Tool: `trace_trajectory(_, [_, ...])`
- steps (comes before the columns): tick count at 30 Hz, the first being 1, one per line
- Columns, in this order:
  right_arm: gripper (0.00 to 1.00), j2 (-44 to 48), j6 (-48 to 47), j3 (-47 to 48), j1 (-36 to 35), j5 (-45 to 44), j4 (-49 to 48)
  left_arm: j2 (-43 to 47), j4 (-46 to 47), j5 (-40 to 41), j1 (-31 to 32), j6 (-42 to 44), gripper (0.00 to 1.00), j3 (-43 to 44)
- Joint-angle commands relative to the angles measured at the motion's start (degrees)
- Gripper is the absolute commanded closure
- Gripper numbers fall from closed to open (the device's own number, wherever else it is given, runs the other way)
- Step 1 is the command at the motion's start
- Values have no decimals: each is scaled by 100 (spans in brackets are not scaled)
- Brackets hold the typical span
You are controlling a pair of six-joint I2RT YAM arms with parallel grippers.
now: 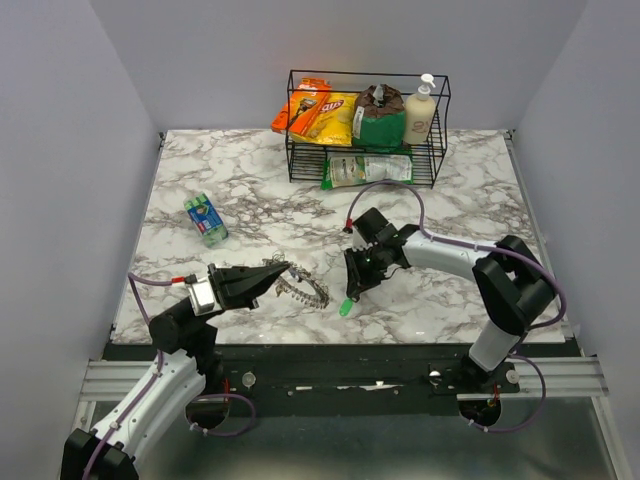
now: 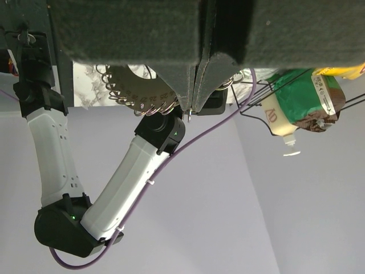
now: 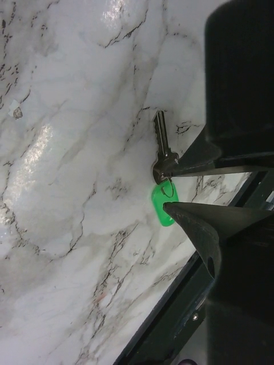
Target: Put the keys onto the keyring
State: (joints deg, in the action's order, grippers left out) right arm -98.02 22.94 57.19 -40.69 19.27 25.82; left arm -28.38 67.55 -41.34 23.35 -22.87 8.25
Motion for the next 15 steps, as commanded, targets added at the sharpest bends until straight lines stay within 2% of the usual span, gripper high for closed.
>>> trace_trajectory(1, [71,-165,-18,187,-80,94,186,34,206,118,20,125,100,89])
trace_trajectory(6, [75,-244,-26,196,-115,174,212,34,188,118,20,152,100,98])
trace_trajectory(15, [76,-297,-88,258,-159,218,221,52,136,118,29,169,100,98])
